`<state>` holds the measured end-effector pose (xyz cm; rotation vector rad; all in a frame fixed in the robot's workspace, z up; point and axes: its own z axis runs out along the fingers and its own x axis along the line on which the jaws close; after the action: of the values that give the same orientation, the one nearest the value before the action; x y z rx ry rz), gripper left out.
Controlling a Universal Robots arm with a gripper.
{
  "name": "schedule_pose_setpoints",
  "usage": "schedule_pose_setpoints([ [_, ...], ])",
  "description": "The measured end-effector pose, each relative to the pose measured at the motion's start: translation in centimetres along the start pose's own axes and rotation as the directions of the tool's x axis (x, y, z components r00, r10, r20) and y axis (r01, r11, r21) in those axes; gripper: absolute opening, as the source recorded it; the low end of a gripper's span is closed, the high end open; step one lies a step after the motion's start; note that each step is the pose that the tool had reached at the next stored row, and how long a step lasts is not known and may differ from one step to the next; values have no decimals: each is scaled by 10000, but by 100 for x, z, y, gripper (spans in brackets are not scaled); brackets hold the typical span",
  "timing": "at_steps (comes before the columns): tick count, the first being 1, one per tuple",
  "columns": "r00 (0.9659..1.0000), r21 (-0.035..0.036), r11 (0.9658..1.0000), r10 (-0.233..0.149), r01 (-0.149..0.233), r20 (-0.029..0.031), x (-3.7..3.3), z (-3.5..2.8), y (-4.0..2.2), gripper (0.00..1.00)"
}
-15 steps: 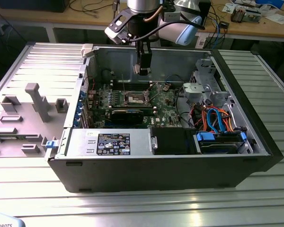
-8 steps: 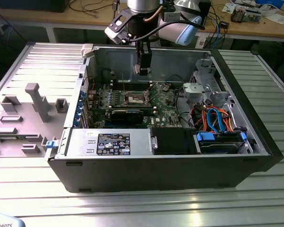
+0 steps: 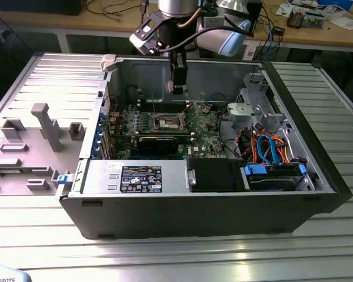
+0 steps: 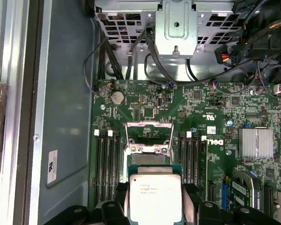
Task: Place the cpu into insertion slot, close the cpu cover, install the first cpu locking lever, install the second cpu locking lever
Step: 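Place the cpu into insertion slot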
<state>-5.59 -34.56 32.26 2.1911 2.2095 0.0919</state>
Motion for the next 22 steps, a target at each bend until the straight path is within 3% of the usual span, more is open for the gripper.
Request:
schedule_pose_setpoints([
  [2,9994,-6,9994,353,-353,24,0,10,-1,55],
  [12,9992,-9,9992,404,-404,26,0,13,-1,55],
  [14,9992,-5,9992,407,-407,64,1,23,2,55],
  [22,9989,66,9989,464,-465,106,-1,144,-2,55],
])
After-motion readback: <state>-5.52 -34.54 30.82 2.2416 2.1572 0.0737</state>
